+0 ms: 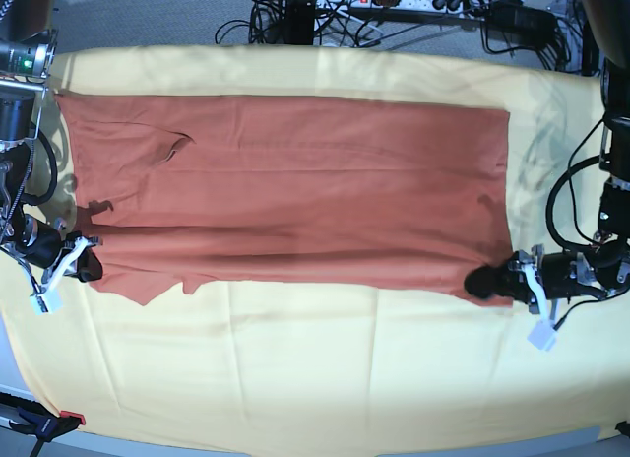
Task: Fold the T-shirt properly
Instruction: 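Lift the grasped edge and fold it over onto the shirt's other half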
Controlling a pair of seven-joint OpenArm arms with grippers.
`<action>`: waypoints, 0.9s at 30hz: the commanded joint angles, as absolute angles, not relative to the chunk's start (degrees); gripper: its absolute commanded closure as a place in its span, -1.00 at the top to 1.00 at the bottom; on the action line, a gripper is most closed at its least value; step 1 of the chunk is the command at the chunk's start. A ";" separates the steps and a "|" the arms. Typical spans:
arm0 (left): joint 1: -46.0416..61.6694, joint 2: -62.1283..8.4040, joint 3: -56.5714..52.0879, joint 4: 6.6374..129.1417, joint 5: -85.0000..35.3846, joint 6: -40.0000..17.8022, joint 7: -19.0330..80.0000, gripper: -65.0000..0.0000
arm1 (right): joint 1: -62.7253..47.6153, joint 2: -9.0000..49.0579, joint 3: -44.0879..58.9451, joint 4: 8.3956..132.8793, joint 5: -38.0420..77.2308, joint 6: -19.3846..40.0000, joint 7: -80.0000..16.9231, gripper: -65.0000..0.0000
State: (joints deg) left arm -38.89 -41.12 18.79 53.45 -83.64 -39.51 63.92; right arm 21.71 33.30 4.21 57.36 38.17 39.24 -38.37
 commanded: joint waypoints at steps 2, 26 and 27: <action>-40.56 -42.22 16.91 54.26 -85.00 -40.00 64.01 -1.00 | 23.31 34.61 4.51 58.37 39.18 40.00 -37.19 -1.00; -38.13 -42.22 16.69 63.64 -85.00 -40.00 80.00 -1.00 | 23.31 34.65 4.49 58.41 46.72 40.00 -47.86 -1.00; -37.26 -42.24 16.69 65.36 -85.00 -39.57 80.00 -1.00 | 23.31 34.68 4.49 58.41 46.70 40.00 -47.88 -1.00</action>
